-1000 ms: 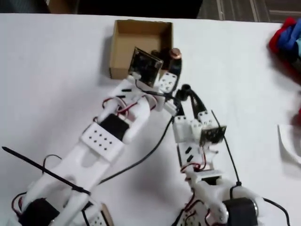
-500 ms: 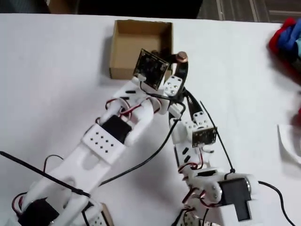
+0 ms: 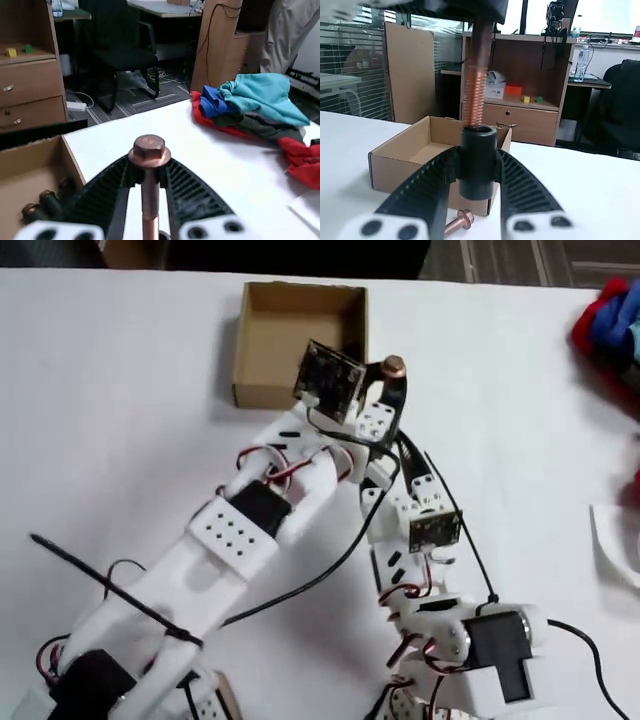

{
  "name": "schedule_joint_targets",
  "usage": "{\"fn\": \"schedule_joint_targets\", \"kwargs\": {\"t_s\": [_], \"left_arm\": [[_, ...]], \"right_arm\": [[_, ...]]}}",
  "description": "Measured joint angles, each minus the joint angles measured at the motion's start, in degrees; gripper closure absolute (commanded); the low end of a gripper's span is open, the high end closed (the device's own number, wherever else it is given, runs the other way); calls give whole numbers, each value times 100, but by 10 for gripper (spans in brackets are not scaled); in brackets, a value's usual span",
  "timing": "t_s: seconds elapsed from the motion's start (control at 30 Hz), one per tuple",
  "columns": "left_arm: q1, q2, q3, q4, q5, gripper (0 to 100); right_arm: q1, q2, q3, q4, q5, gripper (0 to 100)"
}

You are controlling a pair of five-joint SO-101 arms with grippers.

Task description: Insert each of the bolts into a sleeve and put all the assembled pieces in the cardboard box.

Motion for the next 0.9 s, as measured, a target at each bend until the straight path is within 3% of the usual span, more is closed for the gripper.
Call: {"fn": "schedule_joint_targets", "kwargs": {"t_s": [0.6, 0.9], "left_arm": [[18, 114, -18, -44, 246, 976], [35, 105, 589, -44, 264, 976]], "right_arm": [[-9, 0, 0, -44, 0, 978], [44, 0, 0, -35, 9, 978]]}}
